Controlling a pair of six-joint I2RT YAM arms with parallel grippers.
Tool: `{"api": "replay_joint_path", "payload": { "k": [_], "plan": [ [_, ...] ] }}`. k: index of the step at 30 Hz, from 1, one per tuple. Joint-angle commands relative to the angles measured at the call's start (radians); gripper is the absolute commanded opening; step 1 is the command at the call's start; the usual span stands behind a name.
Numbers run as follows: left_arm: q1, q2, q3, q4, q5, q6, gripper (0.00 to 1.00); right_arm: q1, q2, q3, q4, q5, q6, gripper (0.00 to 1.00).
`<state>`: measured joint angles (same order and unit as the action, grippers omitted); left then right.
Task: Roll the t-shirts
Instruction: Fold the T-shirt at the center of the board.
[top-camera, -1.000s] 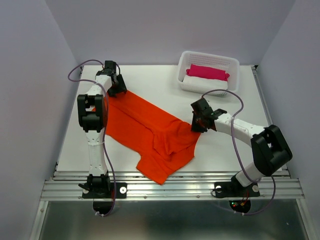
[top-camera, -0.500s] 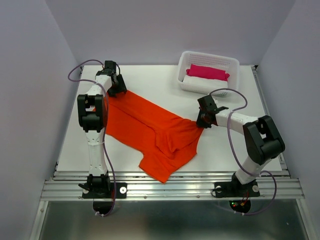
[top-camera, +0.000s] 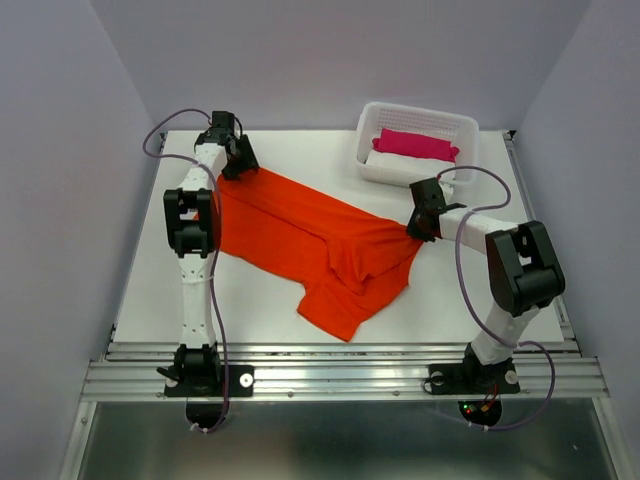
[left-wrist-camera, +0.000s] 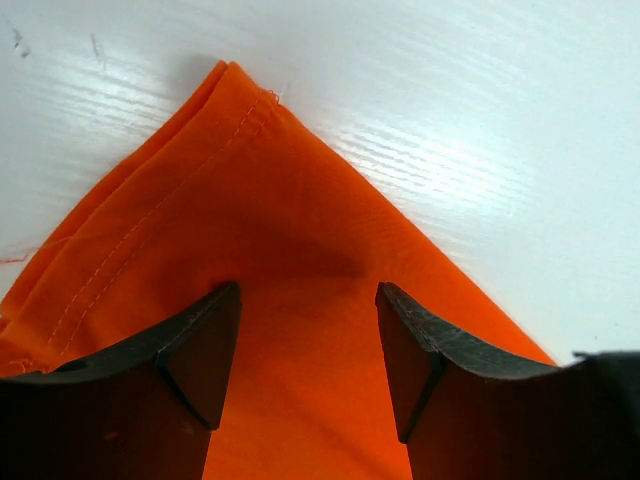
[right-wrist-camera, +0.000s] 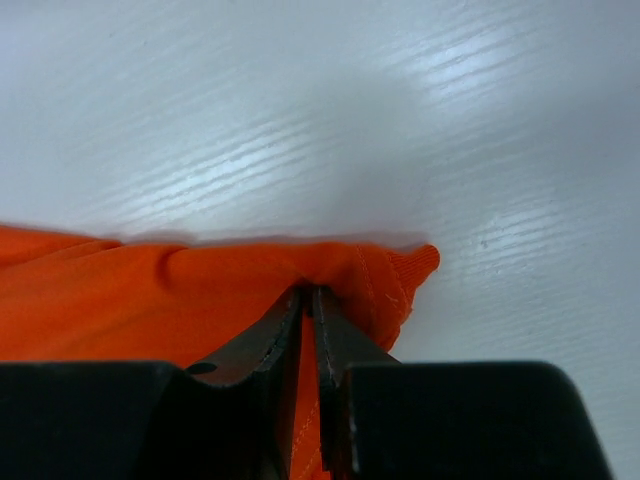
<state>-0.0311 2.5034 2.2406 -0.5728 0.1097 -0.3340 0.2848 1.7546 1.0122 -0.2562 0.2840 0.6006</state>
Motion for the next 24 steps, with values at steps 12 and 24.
{"api": "replay_joint_path", "payload": {
  "k": [12,24],
  "plan": [
    [0.007,-0.262,-0.007,-0.053,-0.041,0.041,0.68,-0.027,-0.121,0.042,-0.101,-0.046,-0.079,0.31],
    [0.049,-0.63,-0.586,0.039,-0.208,0.003,0.68,0.284,-0.302,-0.004,-0.167,-0.112,-0.065,0.39]
  ]
}}
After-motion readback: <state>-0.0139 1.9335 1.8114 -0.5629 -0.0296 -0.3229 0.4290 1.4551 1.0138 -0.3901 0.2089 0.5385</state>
